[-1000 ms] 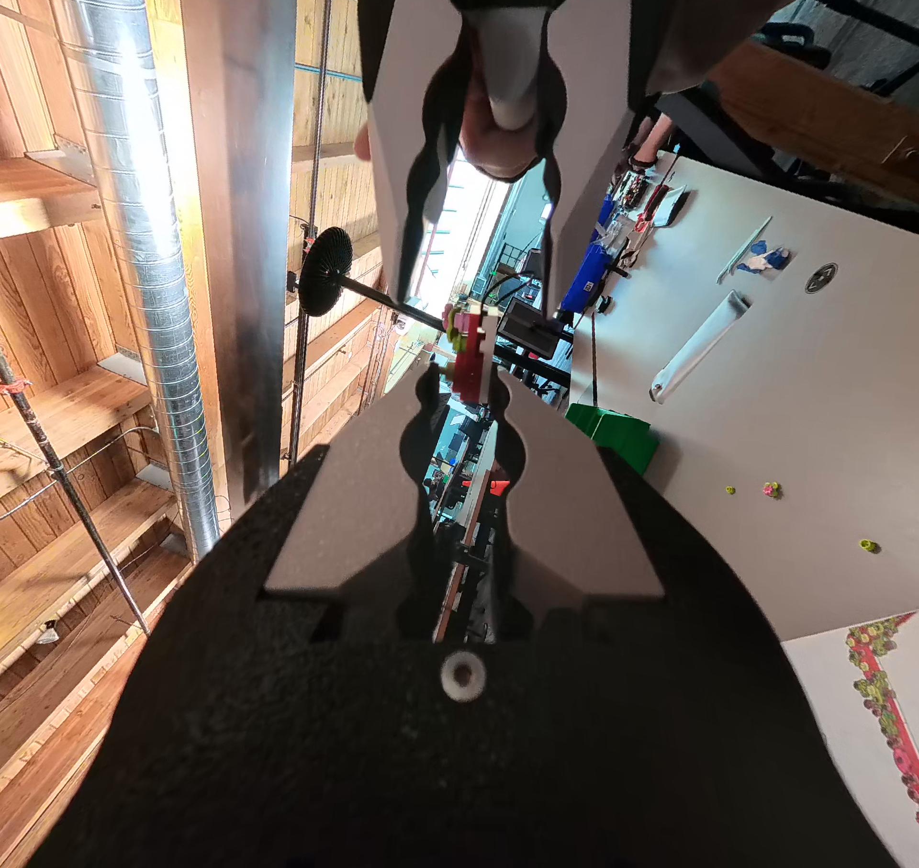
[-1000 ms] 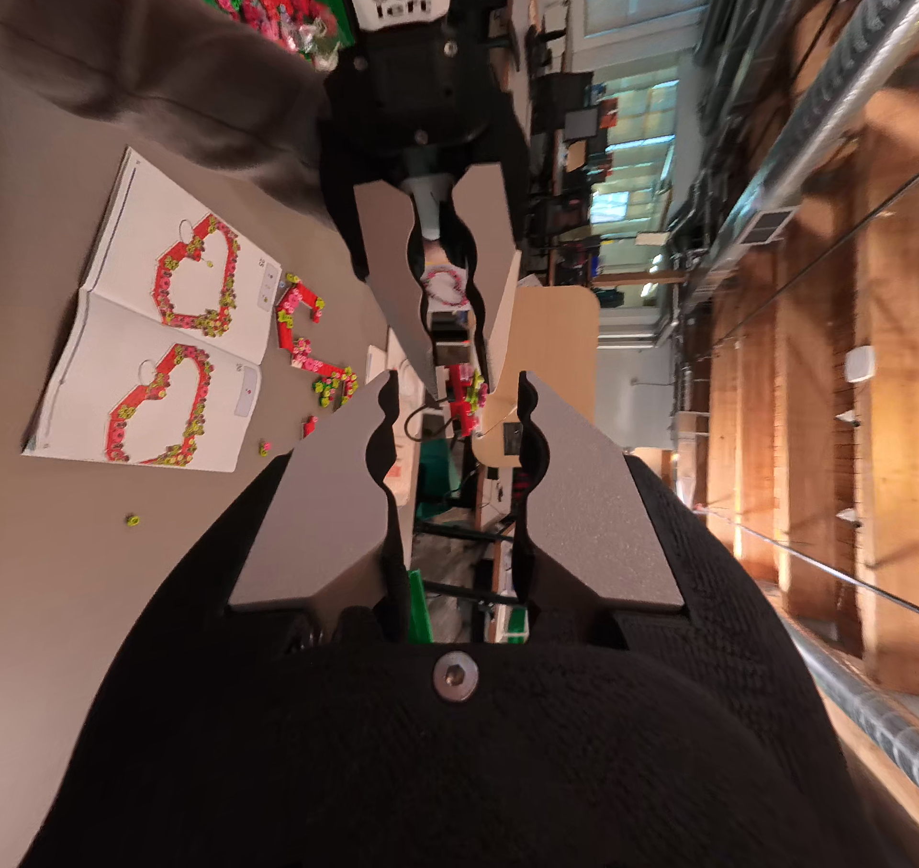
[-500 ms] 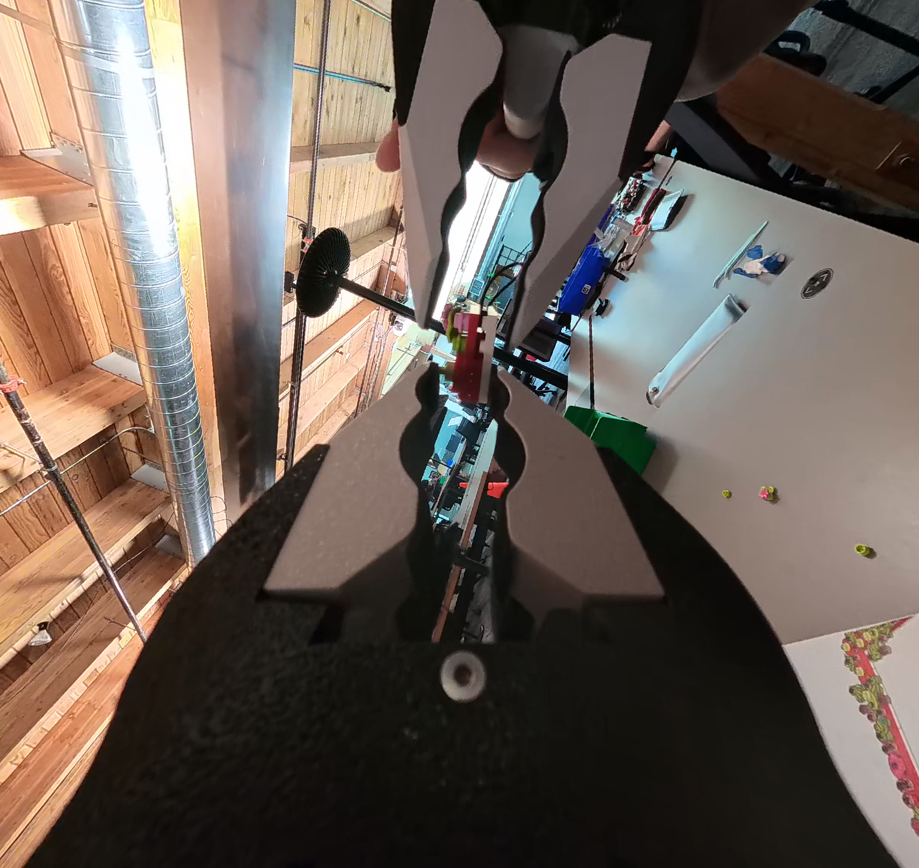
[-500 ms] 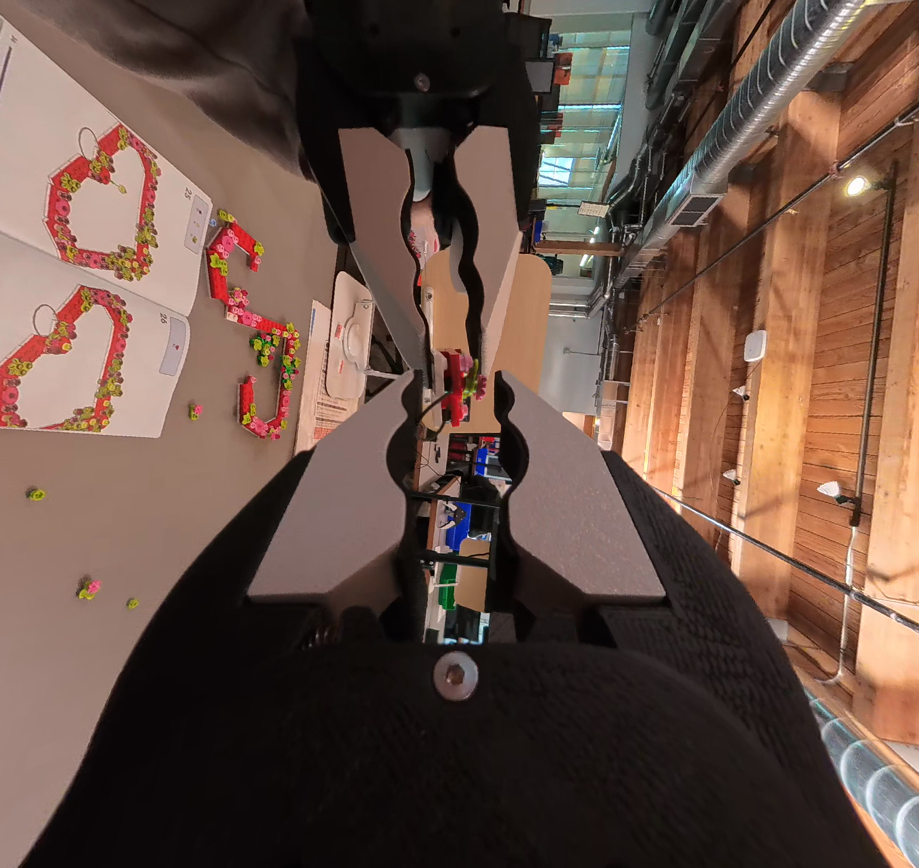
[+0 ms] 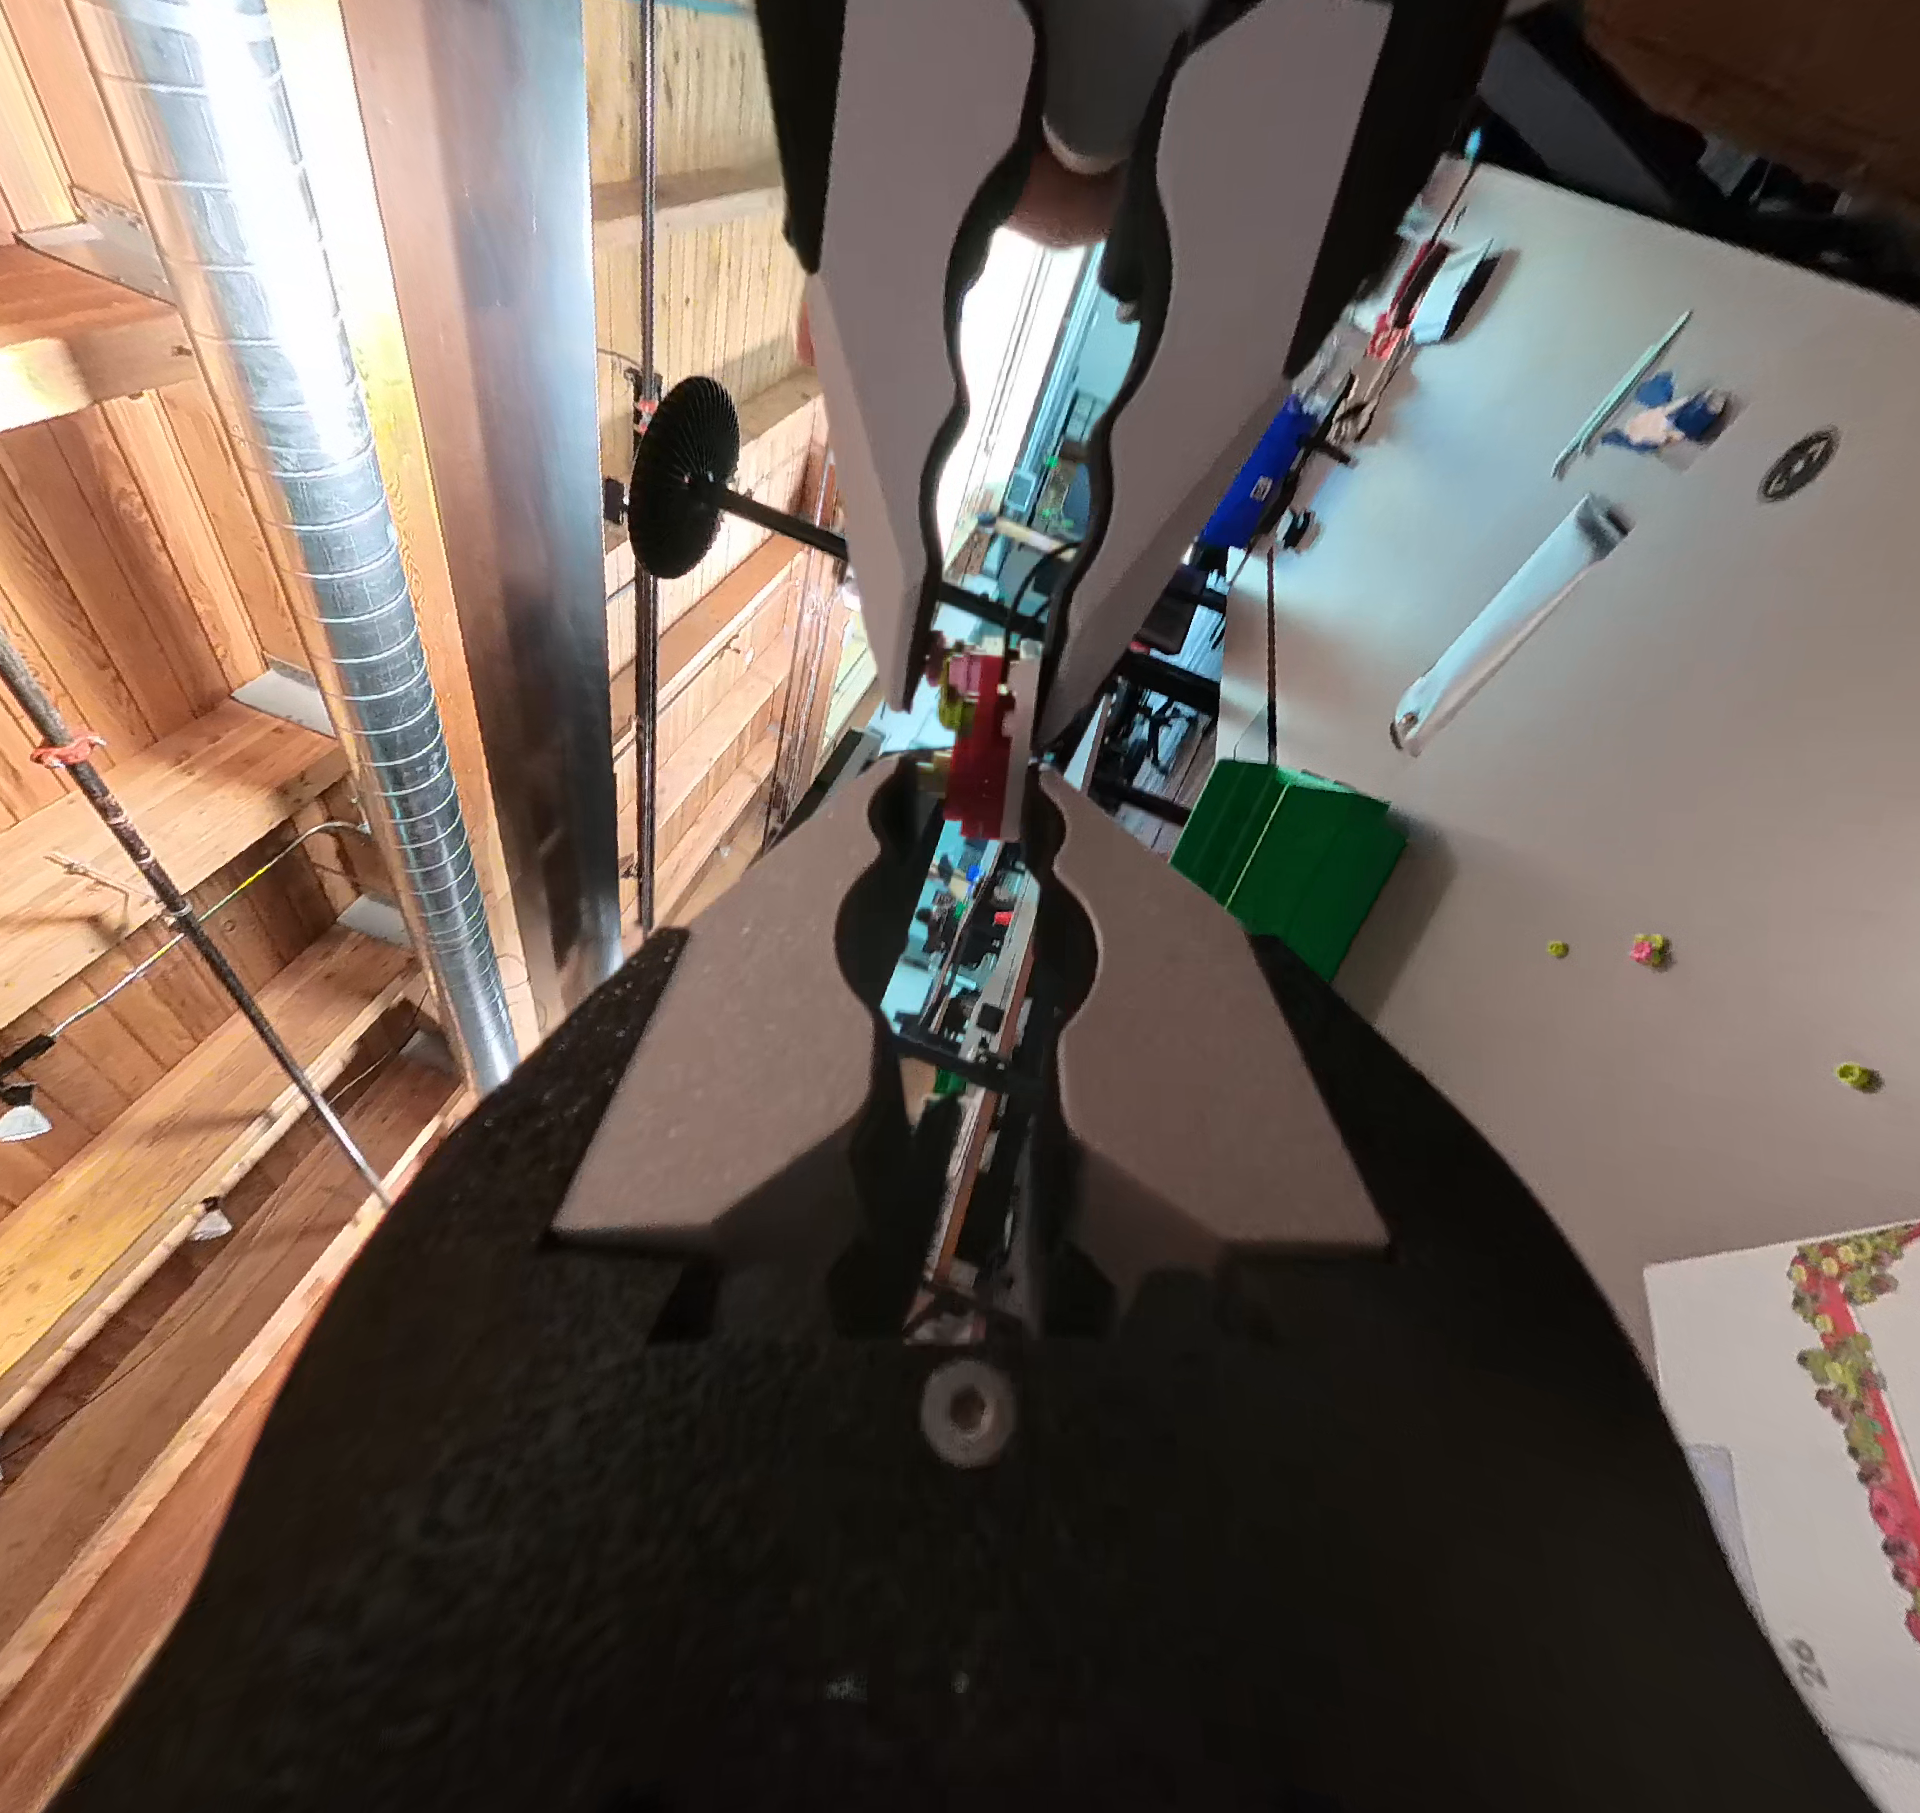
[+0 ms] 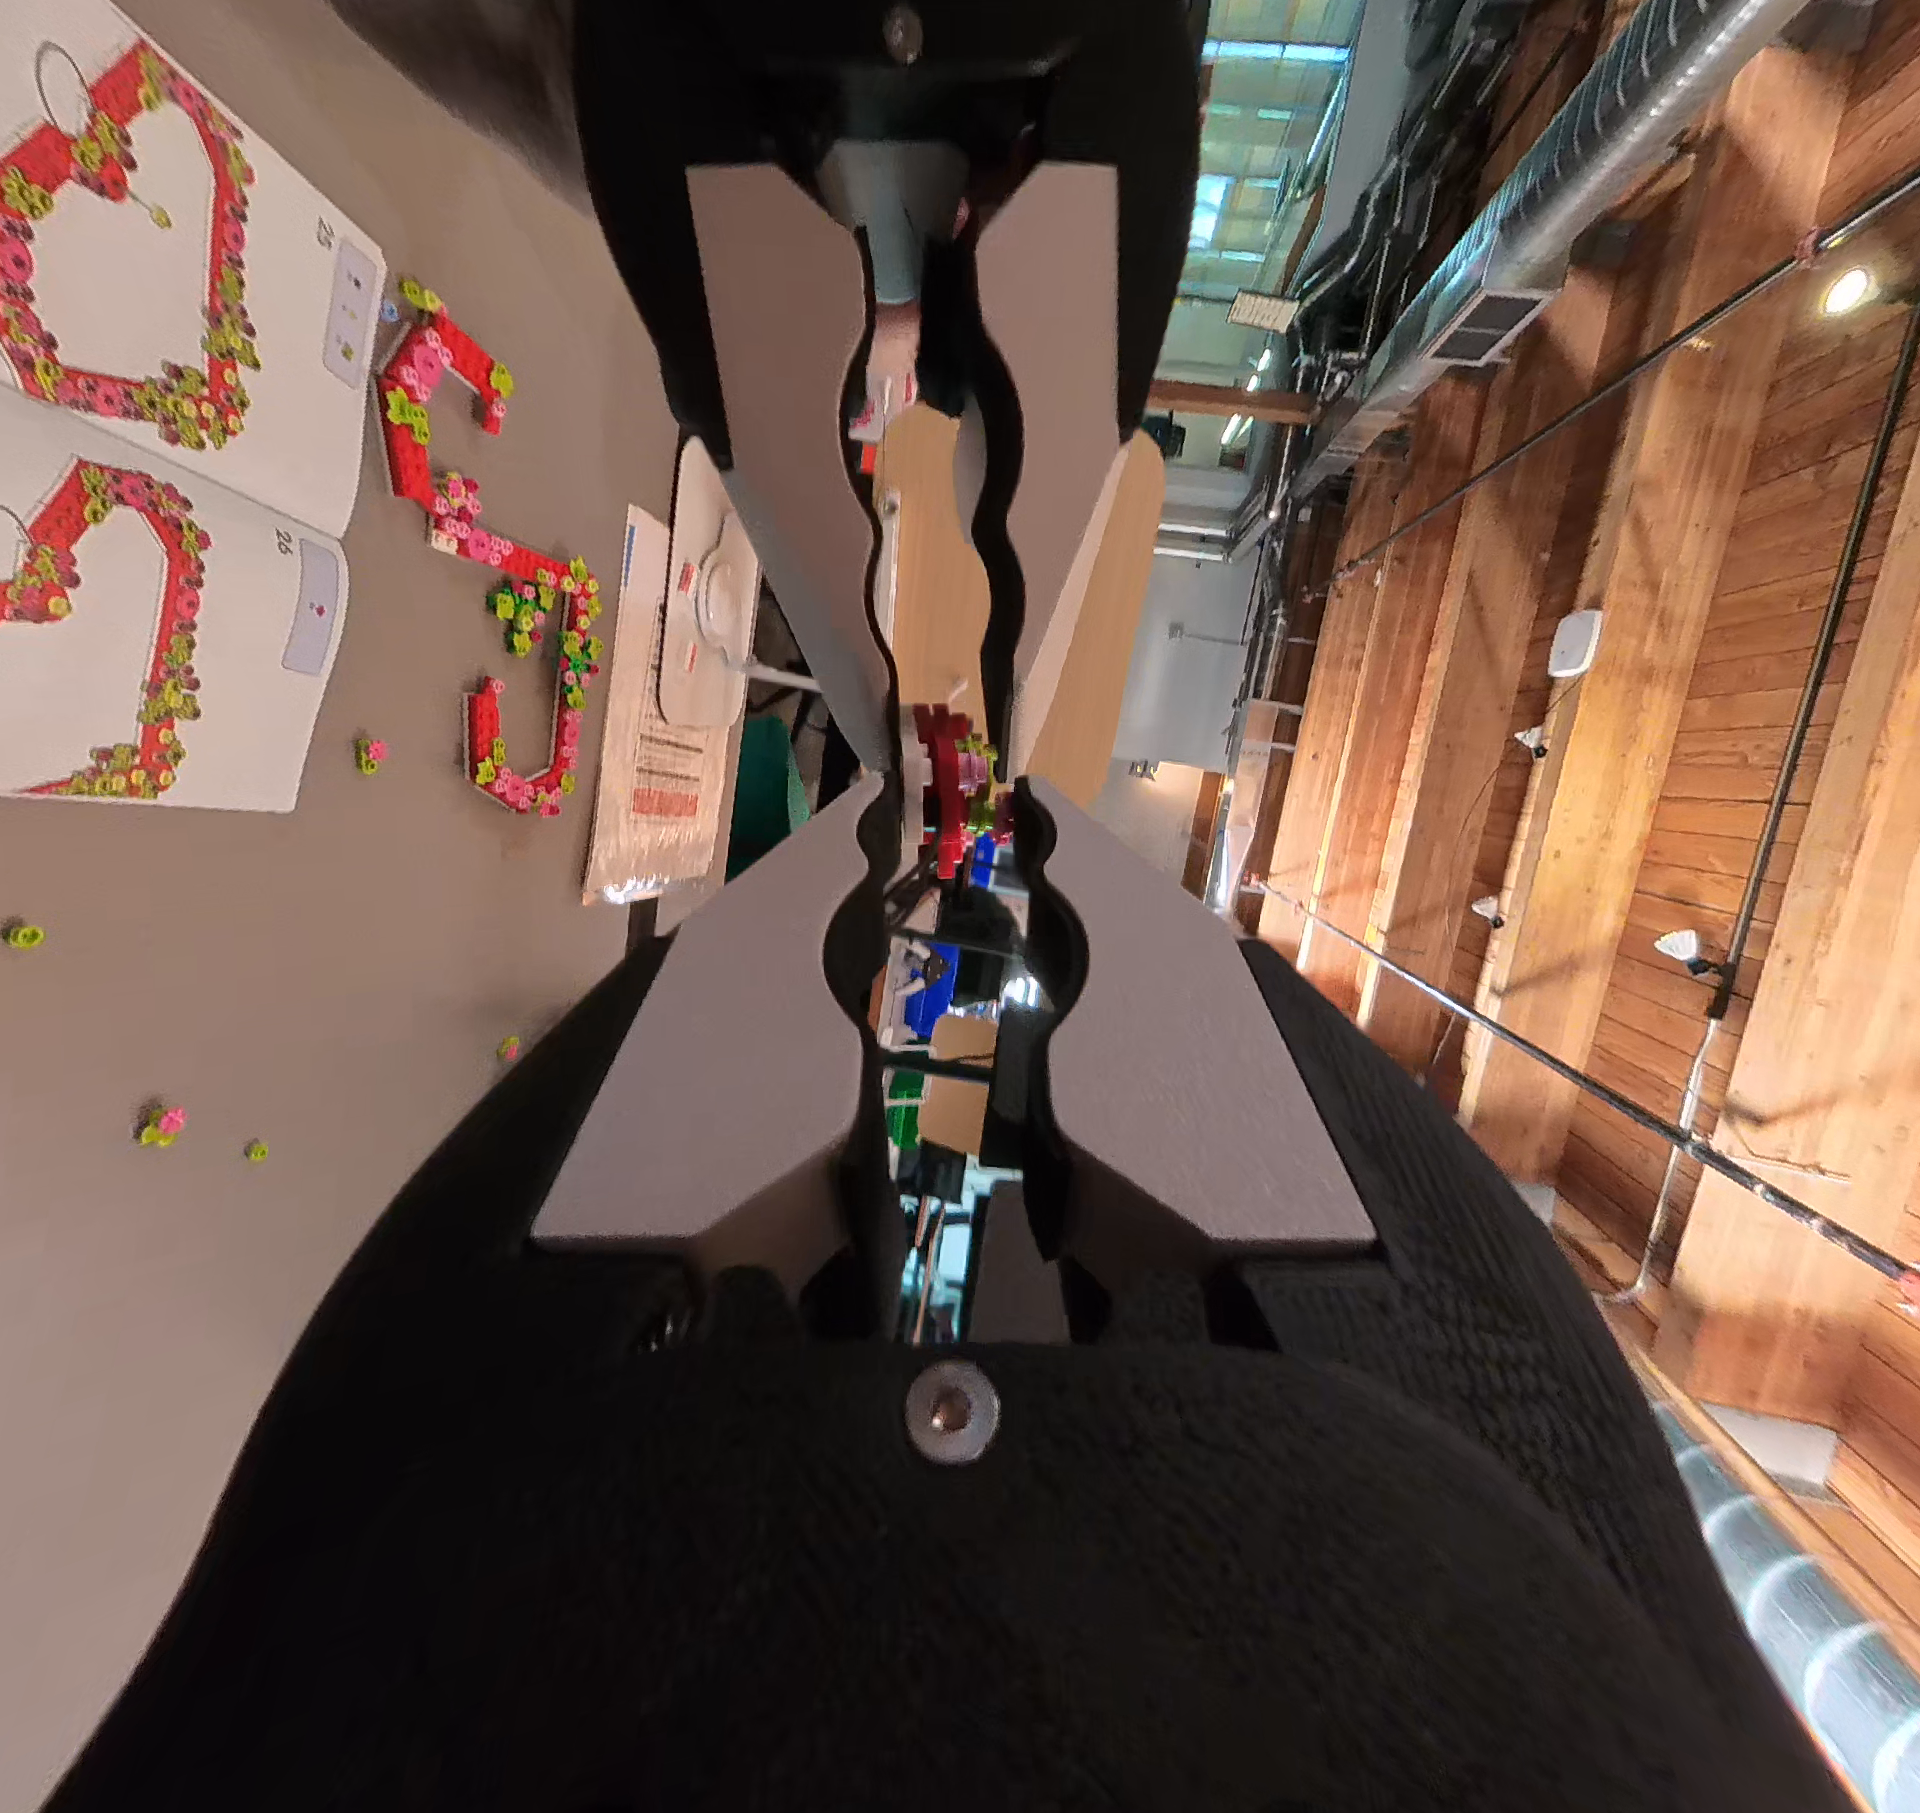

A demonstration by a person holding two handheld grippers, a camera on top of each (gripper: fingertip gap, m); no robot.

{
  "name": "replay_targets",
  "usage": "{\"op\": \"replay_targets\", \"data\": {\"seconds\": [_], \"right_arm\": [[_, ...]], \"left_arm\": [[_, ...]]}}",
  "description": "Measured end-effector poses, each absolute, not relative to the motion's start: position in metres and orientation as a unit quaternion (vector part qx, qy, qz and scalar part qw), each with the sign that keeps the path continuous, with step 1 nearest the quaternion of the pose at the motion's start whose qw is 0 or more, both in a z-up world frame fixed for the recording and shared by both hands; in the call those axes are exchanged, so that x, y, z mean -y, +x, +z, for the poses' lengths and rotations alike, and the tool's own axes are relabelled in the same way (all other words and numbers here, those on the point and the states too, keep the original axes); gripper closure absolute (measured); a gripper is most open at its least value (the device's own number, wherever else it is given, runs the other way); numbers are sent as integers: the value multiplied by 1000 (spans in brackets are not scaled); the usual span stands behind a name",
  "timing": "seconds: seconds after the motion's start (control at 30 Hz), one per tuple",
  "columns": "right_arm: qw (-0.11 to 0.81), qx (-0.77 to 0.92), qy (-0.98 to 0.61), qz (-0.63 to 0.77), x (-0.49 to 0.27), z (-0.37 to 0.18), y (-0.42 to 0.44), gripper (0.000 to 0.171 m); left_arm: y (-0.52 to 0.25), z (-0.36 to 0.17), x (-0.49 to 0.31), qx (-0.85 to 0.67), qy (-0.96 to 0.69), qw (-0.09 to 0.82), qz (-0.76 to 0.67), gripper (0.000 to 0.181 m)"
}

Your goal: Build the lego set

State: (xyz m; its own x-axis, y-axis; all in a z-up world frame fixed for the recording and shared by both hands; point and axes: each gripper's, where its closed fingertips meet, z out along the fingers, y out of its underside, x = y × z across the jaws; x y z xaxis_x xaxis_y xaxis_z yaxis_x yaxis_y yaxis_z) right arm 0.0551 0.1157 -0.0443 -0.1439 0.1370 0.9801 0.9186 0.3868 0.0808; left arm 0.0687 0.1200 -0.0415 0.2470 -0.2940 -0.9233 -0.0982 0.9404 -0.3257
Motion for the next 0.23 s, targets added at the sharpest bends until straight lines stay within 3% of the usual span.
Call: {"op": "replay_targets", "data": {"seconds": [0.03, 0.23], "right_arm": [[508, 652, -407, -388, -117, -45, 56, 153], [473, 640, -424, -433, -125, -50, 64, 153]], "left_arm": [[70, -42, -122, -612, -165, 772, -52, 164], [75, -47, -128, -618, -182, 765, -5, 164]]}}
